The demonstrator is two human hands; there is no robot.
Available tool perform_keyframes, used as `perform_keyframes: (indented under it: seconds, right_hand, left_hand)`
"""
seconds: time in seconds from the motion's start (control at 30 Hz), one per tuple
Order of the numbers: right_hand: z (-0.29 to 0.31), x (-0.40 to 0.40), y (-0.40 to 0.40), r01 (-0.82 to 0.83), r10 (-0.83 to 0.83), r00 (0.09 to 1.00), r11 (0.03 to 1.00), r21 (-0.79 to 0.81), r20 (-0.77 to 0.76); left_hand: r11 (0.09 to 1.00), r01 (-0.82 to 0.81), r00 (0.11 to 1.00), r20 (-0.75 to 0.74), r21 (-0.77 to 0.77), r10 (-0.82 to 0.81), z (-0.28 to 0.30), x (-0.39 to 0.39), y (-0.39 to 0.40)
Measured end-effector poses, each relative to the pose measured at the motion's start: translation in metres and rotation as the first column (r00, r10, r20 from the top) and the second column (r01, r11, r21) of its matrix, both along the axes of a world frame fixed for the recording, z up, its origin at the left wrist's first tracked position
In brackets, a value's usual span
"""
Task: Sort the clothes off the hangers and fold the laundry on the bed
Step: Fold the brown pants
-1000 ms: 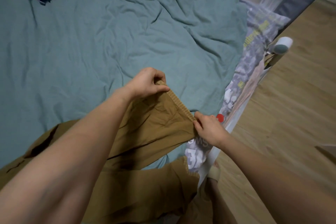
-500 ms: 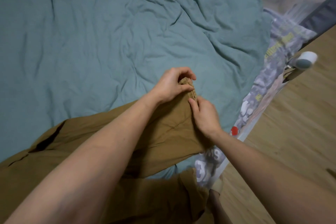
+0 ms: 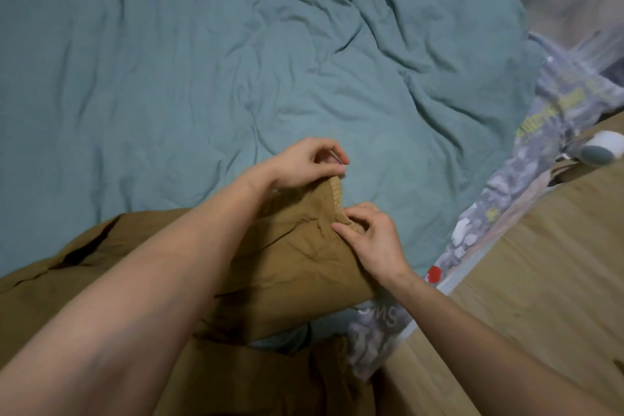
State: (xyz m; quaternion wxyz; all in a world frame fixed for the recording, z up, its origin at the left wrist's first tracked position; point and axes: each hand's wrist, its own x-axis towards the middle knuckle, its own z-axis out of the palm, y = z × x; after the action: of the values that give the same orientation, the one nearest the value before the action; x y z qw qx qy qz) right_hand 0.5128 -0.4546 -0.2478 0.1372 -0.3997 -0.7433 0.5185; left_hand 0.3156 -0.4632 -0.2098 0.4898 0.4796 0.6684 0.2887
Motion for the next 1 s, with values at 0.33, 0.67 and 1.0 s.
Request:
perform_keyframes:
  seconds: [0.33, 0.67, 1.0]
  right_hand:
    - [0.009, -0.003, 0.000, 0.170, -0.174, 0.983, 0.983, 0.073, 0.055]
    - [0.020, 0.002, 0.006, 0.110, -0.128, 0.986, 0.981, 0.157, 0.108]
    - [0.028, -0.018, 0.029, 0.378, -0.341, 0.925, 0.866, -0.326, 0.167]
  left_hand:
    - [0.918, 0.263, 0.963, 0.027, -0.297, -0.267, 0.017, -0.027, -0.014]
    - [0.958, 0.185, 0.957, -0.183, -0.218, -0.227, 0.022, -0.022, -0.003]
    - [0.988, 0.024, 0.982, -0.182, -0.150, -0.051, 0.012, -0.030, 0.011]
